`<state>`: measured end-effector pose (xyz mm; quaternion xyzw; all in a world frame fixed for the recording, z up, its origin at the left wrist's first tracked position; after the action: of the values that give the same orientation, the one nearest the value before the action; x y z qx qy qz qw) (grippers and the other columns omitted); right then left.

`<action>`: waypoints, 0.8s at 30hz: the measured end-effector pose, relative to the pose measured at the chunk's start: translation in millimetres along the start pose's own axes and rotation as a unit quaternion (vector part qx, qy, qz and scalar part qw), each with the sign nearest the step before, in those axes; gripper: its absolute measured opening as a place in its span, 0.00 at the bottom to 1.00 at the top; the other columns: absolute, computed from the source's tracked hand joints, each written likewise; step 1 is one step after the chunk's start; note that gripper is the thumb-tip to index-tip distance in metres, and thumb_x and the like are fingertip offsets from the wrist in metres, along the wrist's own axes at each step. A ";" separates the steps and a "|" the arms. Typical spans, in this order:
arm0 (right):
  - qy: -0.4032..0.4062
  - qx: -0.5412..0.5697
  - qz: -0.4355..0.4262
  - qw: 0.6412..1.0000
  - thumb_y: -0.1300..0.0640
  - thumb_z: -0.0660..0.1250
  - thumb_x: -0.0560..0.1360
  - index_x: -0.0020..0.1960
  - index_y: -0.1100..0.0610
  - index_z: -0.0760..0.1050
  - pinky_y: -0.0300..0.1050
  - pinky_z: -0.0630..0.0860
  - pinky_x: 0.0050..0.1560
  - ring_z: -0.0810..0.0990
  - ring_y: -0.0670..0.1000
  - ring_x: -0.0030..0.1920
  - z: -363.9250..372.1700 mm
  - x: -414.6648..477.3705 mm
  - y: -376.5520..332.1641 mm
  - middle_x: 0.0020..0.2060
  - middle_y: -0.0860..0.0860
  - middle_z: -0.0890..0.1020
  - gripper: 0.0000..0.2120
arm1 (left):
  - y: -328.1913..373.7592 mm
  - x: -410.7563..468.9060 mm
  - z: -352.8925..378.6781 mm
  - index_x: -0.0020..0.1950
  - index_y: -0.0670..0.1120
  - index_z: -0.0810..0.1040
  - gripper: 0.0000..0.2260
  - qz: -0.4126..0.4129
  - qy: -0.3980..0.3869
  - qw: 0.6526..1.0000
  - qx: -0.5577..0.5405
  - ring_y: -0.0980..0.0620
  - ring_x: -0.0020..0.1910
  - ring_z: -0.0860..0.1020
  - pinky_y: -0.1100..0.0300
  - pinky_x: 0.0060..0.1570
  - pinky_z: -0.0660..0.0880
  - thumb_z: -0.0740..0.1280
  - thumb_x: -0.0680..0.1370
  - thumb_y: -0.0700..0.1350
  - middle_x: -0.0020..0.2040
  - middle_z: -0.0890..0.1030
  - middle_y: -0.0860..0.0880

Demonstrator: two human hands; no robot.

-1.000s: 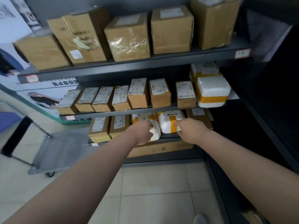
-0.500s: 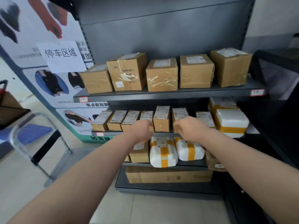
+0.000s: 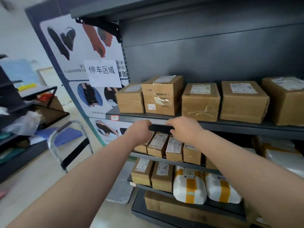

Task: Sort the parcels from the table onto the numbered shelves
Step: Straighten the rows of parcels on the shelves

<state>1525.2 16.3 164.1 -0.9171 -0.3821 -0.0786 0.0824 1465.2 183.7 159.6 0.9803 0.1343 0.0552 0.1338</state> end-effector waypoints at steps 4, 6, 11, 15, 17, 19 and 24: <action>0.027 0.008 -0.021 0.999 0.56 0.61 0.79 0.67 0.47 0.72 0.48 0.78 0.49 0.78 0.52 0.53 -8.6 46.3 -30.4 0.57 0.51 0.79 0.17 | -42.3 26.9 -24.8 0.70 0.48 0.71 0.19 -0.009 0.028 0.999 0.025 0.46 0.63 0.75 0.51 0.60 0.73 0.64 0.79 0.45 0.66 0.76 0.45; 0.063 0.019 -0.027 0.997 0.56 0.61 0.79 0.64 0.48 0.75 0.48 0.78 0.50 0.79 0.52 0.52 -18.3 67.5 -44.6 0.56 0.50 0.80 0.15 | -64.9 44.1 -39.9 0.70 0.48 0.71 0.18 -0.012 0.040 0.999 0.031 0.44 0.62 0.75 0.49 0.60 0.74 0.63 0.79 0.44 0.65 0.76 0.45; 0.095 0.025 -0.005 0.995 0.57 0.60 0.79 0.59 0.47 0.77 0.50 0.78 0.51 0.78 0.52 0.51 -24.8 117.1 -68.8 0.54 0.50 0.80 0.13 | -108.8 92.1 -73.9 0.71 0.47 0.71 0.19 0.019 0.086 0.995 0.040 0.44 0.65 0.73 0.51 0.62 0.71 0.64 0.79 0.43 0.68 0.75 0.44; 0.102 0.019 0.021 0.994 0.57 0.59 0.79 0.61 0.45 0.76 0.54 0.75 0.56 0.76 0.53 0.56 -11.1 140.0 -74.0 0.57 0.49 0.79 0.14 | -125.1 119.6 -79.5 0.71 0.47 0.71 0.20 0.081 0.109 0.989 0.055 0.45 0.68 0.70 0.49 0.64 0.71 0.64 0.78 0.41 0.70 0.72 0.46; 0.144 -0.004 0.023 0.989 0.58 0.61 0.78 0.62 0.46 0.76 0.54 0.71 0.62 0.72 0.52 0.62 -7.4 143.3 -70.1 0.60 0.48 0.78 0.16 | -128.2 129.2 -76.7 0.72 0.47 0.70 0.22 0.112 0.118 0.984 0.067 0.44 0.69 0.67 0.47 0.64 0.71 0.64 0.78 0.40 0.72 0.70 0.46; 0.219 -0.066 0.024 0.973 0.61 0.63 0.76 0.65 0.48 0.75 0.53 0.65 0.64 0.68 0.53 0.66 -9.9 144.5 -62.1 0.64 0.48 0.76 0.19 | -127.1 138.0 -73.3 0.73 0.47 0.69 0.23 0.140 0.127 0.979 0.083 0.43 0.70 0.66 0.46 0.65 0.70 0.64 0.77 0.40 0.73 0.68 0.46; 0.227 -0.140 0.102 0.958 0.60 0.66 0.74 0.75 0.53 0.62 0.56 0.54 0.73 0.54 0.53 0.77 -21.2 148.0 -38.4 0.76 0.51 0.61 0.31 | -103.8 153.1 -68.0 0.73 0.46 0.68 0.23 0.196 0.126 0.967 0.101 0.42 0.73 0.63 0.46 0.71 0.64 0.63 0.77 0.40 0.74 0.67 0.43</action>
<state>1599.0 140.2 218.9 -0.9118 -0.2426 -0.3283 0.0451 1576.3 339.5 207.0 0.9811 -0.0396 0.1893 0.0029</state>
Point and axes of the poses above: each hand's wrist, its own x-axis towards the middle knuckle, its own z-axis out of the palm, y = z × x, the point moved 1 cm from there along x, towards the middle knuckle
